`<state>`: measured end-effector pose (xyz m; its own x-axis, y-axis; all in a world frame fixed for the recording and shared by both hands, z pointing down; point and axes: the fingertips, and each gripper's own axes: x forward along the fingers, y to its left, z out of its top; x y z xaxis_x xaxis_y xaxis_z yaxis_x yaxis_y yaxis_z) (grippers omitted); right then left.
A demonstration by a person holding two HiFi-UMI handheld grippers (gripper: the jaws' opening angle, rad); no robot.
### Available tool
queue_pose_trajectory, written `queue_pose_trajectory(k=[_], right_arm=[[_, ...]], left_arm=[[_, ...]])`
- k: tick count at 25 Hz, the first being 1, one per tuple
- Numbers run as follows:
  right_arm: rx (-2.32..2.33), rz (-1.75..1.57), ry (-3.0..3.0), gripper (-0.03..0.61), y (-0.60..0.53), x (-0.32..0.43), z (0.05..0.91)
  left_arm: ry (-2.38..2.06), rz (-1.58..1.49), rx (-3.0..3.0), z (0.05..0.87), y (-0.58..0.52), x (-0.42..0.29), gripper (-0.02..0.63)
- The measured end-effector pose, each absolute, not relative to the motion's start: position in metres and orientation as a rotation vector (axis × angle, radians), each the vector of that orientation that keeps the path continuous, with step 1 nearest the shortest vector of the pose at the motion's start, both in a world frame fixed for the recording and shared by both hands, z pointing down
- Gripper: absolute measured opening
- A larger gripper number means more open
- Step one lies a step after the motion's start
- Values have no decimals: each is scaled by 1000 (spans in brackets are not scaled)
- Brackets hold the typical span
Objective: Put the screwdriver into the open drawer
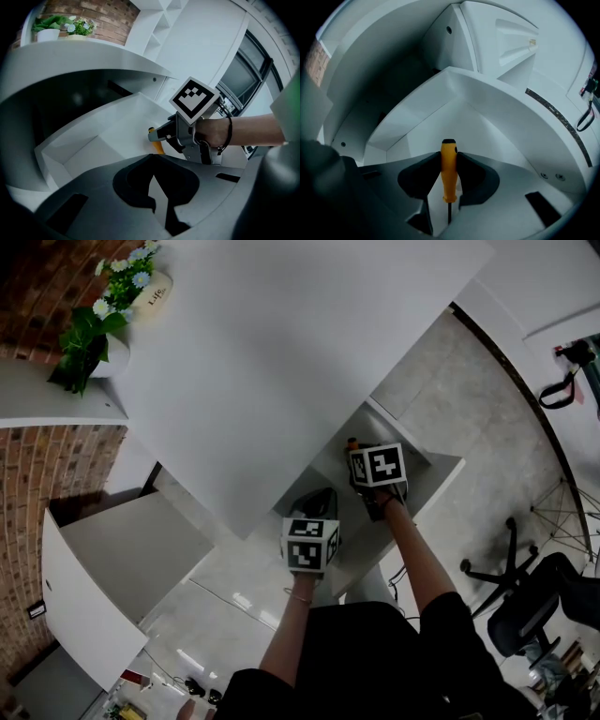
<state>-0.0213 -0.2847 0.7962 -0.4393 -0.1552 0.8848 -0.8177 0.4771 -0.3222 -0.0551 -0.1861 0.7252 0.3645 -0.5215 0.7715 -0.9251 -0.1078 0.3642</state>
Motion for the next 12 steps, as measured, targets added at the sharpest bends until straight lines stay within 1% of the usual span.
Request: queue_pose_trajectory(k=[12], right_arm=[[839,922,-1856,115,-284,-20,807]], left_arm=[[-1282,581,1741,729,-181,-59,9]])
